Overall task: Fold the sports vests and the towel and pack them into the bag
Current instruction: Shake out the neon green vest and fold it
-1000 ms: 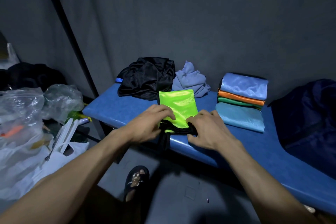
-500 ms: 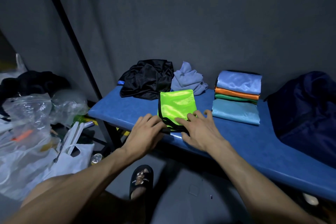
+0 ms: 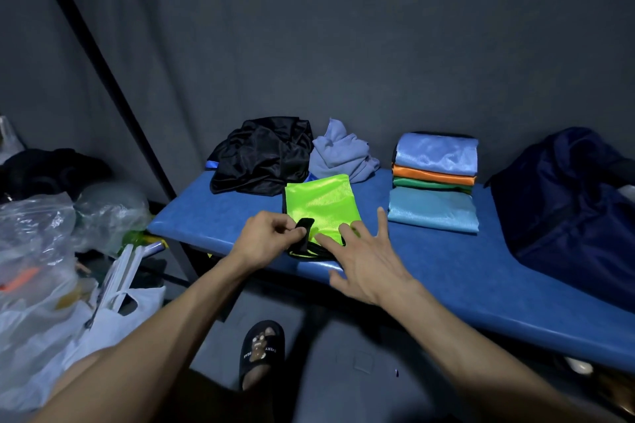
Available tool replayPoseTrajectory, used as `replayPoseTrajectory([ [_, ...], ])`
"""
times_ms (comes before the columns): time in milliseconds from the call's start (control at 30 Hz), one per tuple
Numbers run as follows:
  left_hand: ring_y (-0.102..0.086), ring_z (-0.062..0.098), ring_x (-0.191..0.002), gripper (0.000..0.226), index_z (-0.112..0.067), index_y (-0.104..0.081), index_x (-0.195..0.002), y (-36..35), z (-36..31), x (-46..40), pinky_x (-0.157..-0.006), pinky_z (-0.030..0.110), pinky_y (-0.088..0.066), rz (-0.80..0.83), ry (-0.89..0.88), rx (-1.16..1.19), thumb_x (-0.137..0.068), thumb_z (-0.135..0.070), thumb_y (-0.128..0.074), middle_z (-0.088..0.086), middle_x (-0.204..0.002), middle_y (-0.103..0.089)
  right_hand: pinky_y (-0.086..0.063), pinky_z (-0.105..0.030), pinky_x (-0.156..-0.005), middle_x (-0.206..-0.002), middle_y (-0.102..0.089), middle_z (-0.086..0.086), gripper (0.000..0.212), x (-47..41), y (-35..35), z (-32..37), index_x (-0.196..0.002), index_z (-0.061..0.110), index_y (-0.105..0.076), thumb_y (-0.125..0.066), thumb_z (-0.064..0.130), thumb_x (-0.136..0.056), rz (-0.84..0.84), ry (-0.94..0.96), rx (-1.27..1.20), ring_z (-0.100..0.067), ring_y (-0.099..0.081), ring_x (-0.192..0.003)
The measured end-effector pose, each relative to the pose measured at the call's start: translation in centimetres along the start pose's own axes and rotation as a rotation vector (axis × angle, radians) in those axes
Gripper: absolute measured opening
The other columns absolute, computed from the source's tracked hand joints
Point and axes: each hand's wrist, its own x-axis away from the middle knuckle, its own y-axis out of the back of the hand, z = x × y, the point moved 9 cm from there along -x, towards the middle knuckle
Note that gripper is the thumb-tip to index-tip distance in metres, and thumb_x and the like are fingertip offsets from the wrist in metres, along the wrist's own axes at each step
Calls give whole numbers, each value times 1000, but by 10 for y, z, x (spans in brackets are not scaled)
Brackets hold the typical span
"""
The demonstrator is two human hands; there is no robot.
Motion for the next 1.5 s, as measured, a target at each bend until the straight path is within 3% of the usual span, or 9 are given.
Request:
replayPoseTrajectory([
  [167, -54, 1, -55, 20, -17, -61, -71, 6, 6, 6, -55, 12, -41, -207, 36, 6, -82, -15, -78, -5, -62, -65, -15, -77, -113, -110, -63, -5, 72, 3, -2, 0, -142, 21, -52, -60, 46, -75, -54, 46, -3, -31, -58, -110],
  [300, -49, 10, -58, 28, -17, -48, -77, 2, 9, 11, -60, 27, -43, -262, -37, 38, -81, -8, -74, 3, -65, -59, -23, -74, -113, -105, -60, -1, 70, 4, -4, -4, -137, 17, -56, -62, 43, -73, -97, 58, -47, -27, -59, -106],
  [433, -56, 6, -72, 13, -25, -67, -82, 0, 8, 9, -69, 18, -41, -272, -142, -50, -88, -17, -76, -7, -79, -60, -18, -71, -116, -112, -58, 0, 65, 3, -9, -8, -139, 18, -53, -60, 41, -78, -72, 43, -118, -26, -56, -113],
  [633, -40, 10, -110, 65, -29, -64, -133, -15, 11, 10, -98, 26, -35, 48, -302, -301, -88, -72, -47, -10, -114, -47, -5, -60, -122, -135, -47, 5, 64, 7, -10, -17, -152, 27, -36, -57, 45, -95, 7, -38, -246, -20, -37, -136],
  [1000, -8, 18, -148, 57, -42, -48, -145, -13, 18, 4, -115, 44, -19, 163, -414, -479, -93, -59, -33, -19, -163, -11, -14, -49, -119, -132, -49, 10, 62, 8, -11, -30, -152, 34, -40, -61, 48, -95, 27, -96, -388, -14, -38, -131],
  [1200, 3, 1, -151, 59, -25, -64, -121, -12, 5, -8, -117, 31, -8, 144, -392, -331, -97, -63, -26, -30, -157, -25, -23, -39, -109, -135, -52, 5, 61, 7, -6, -31, -152, 27, -39, -46, 37, -93, 19, -123, -410, -18, -41, -129],
  [1300, -18, -3, -147, 63, -21, -67, -120, -16, 9, -6, -121, 24, -14, 186, -306, -134, -100, -64, -26, -22, -144, -50, -30, -37, -104, -129, -60, 1, 60, 8, 4, -38, -144, 24, -48, -42, 36, -86, 60, -175, -525, -22, -49, -121],
  [1433, -54, 8, -85, 76, -8, -57, -89, -20, 14, 6, -88, 49, -46, 122, -154, 52, -95, -78, -27, -6, -88, -59, -43, -32, -92, -119, -65, 1, 42, 10, 9, -57, -127, 27, -57, -47, 37, -87, 64, -303, -826, -21, -57, -109],
  [1500, -59, 14, -83, 77, -6, -59, -91, -22, 15, 5, -89, 49, -47, 96, -94, 130, -95, -77, -30, -5, -86, -65, -43, -30, -87, -118, -64, 3, 30, 5, 9, -59, -125, 27, -58, -49, 27, -96, 43, -335, -877, -17, -56, -106],
])
